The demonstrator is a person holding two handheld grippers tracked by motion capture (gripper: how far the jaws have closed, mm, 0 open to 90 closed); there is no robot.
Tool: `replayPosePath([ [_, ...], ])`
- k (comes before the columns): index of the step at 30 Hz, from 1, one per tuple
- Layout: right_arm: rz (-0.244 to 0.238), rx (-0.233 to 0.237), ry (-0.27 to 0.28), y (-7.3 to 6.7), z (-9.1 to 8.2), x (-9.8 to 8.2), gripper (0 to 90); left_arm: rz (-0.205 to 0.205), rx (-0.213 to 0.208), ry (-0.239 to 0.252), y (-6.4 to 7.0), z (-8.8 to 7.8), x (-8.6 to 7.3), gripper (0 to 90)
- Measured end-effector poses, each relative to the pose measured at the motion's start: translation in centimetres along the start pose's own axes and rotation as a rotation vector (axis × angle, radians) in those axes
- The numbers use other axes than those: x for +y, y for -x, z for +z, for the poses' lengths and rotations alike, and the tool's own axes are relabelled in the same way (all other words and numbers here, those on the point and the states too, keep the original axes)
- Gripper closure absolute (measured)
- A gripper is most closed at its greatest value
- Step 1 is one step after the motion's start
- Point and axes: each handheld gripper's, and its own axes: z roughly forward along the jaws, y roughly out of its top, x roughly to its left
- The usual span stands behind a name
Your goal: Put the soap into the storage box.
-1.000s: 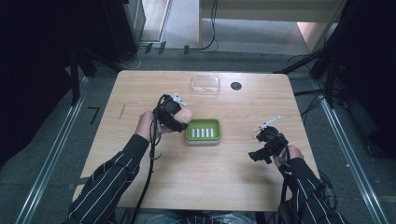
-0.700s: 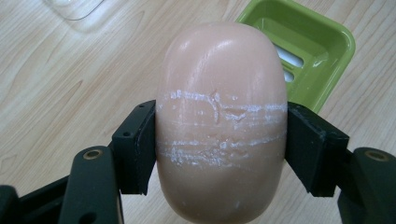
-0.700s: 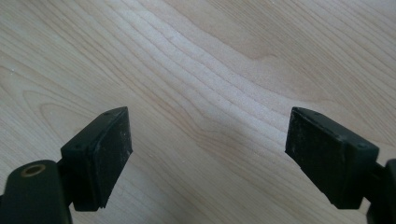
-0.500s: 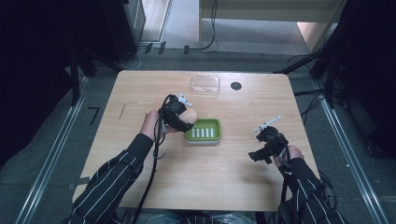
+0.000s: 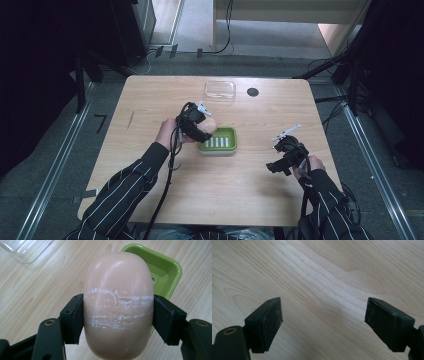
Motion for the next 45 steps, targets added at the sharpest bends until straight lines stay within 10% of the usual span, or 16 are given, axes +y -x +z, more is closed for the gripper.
replayPosePath([
  [45, 0.000, 0.005, 0.005, 0.1, 0.0, -0.1, 15.4, 0.098, -0.062, 0.021, 1.5, 3.1, 1.5, 33.6],
])
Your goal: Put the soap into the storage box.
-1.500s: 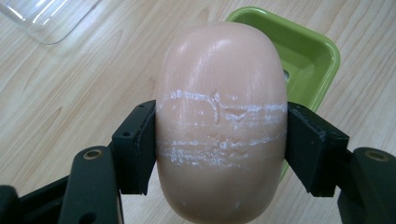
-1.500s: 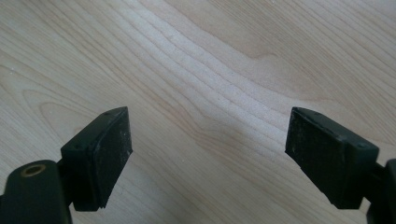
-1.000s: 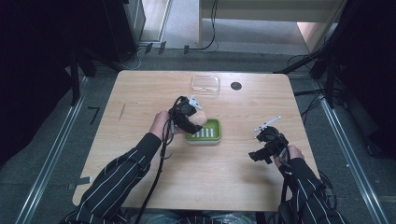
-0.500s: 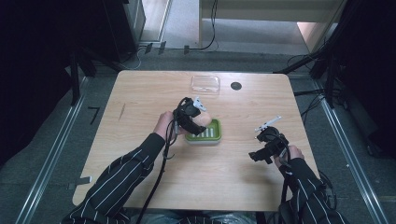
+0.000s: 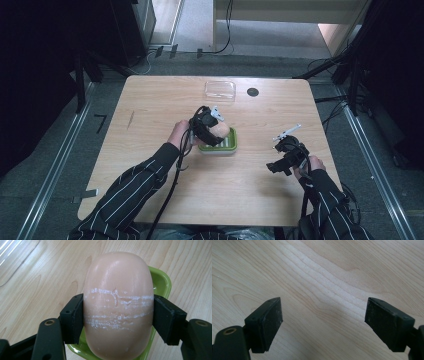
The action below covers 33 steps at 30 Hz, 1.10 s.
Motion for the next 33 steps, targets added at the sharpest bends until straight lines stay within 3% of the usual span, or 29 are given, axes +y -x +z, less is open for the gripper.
replayPosePath([
  [16, 0.000, -0.003, -0.003, 0.0, 0.0, 0.0, 15.4, 0.031, -0.005, -0.014, 0.0, 1.2, -0.2, 33.6],
  [22, -0.001, 0.000, -0.002, 0.0, 0.0, 0.0, 15.4, 0.048, -0.012, -0.040, 0.0, 1.8, -0.3, 33.6],
  [33, -0.005, 0.002, -0.003, 0.0, 0.0, 0.0, 15.4, 0.087, -0.054, -0.061, 0.0, 2.3, -0.4, 33.5],
])
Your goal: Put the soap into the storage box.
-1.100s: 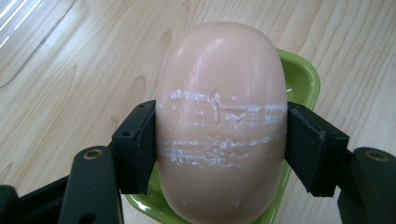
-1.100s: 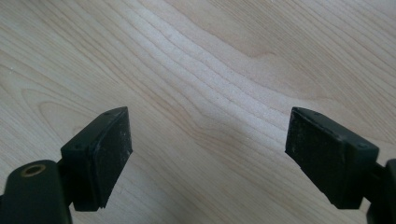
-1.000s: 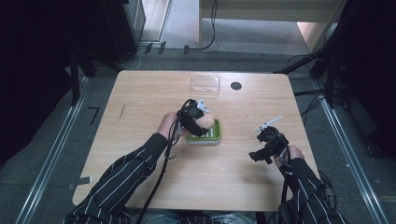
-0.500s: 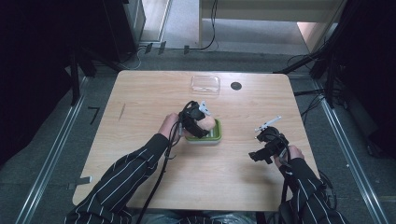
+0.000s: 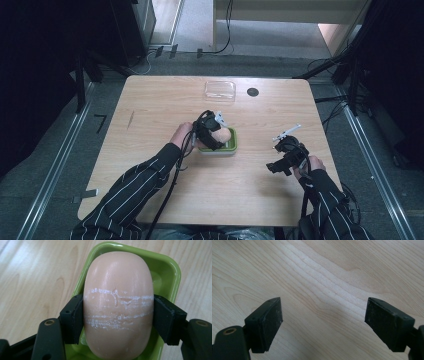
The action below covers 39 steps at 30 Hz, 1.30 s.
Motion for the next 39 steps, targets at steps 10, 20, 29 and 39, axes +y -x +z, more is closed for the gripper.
replayPosePath([
  [10, 0.002, 0.000, 0.003, 0.0, 0.0, -0.1, 15.4, 0.002, -0.013, -0.009, -0.2, 0.4, -0.3, 33.2],
  [20, 0.002, -0.002, 0.000, 0.0, 0.0, 0.0, 15.4, -0.001, -0.015, 0.026, -0.3, 0.2, -0.4, 32.5],
  [29, 0.003, -0.002, 0.001, 0.0, 0.0, 0.0, 15.4, -0.028, -0.006, 0.060, -0.5, -0.7, -0.4, 24.7],
  [39, 0.003, -0.006, 0.003, 0.0, -0.2, -0.1, 15.4, -0.032, 0.028, 0.061, -0.1, -1.5, 0.0, 14.5],
])
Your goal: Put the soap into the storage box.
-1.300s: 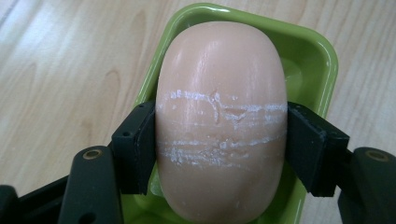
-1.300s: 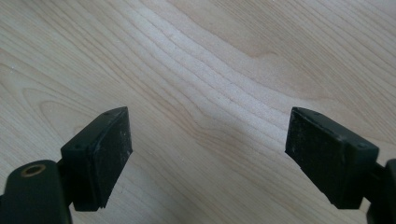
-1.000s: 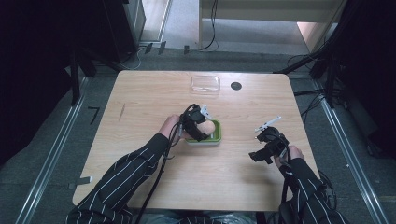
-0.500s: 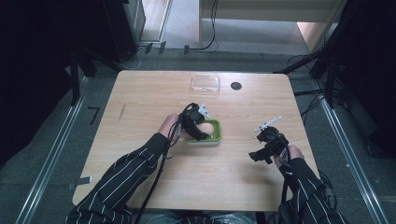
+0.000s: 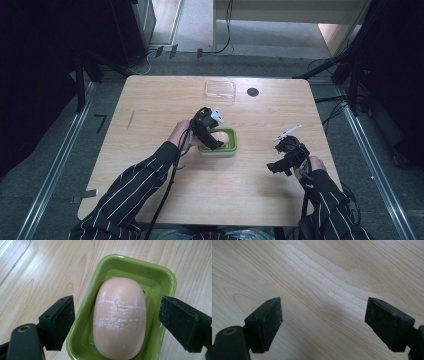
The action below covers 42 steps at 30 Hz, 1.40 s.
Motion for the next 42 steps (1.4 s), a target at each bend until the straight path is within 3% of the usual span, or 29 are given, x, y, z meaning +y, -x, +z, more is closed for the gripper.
replayPosePath([
  [6, -0.003, 0.003, -0.001, 0.0, 0.1, 0.1, 15.4, -0.007, 0.024, -0.012, 0.2, -0.8, 0.0, 12.8],
  [20, -0.006, 0.002, 0.001, -0.1, 0.0, 0.1, 15.4, -0.098, 0.091, 0.001, 0.6, -4.4, -1.1, 10.0],
  [30, -0.002, 0.001, 0.001, -0.1, 0.0, 0.1, 15.4, -0.159, 0.149, -0.027, 1.1, -6.1, -3.2, 9.8],
  [42, 0.001, 0.000, -0.002, -0.2, -0.1, 0.1, 15.4, -0.197, 0.202, -0.057, 1.9, -7.8, -6.2, 9.1],
])
